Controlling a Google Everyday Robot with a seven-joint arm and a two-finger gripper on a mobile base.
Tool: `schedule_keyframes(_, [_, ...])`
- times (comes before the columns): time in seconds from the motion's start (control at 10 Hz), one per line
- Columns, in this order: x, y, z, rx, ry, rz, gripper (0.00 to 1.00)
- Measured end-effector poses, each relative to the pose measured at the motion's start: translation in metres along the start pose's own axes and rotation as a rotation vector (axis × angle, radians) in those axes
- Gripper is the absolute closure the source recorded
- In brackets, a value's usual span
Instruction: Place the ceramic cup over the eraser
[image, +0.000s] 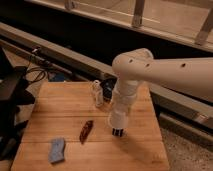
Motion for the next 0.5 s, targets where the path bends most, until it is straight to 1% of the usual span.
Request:
schedule_keyframes(0.2, [-0.0004,-0.0028,0.0055,0.009,0.014,0.009,0.22])
schedule_keyframes(0.3, [0.0000,-0.0036,0.0069,0.010,0.021,0.010,0.20])
schedule_keyframes(0.4, [0.0011,-0.0031,0.0090,0.012,0.030,0.007,0.20])
schedule_keyframes(0.5, [0.0016,-0.0034,0.0124,0.018,0.035,0.002,0.24])
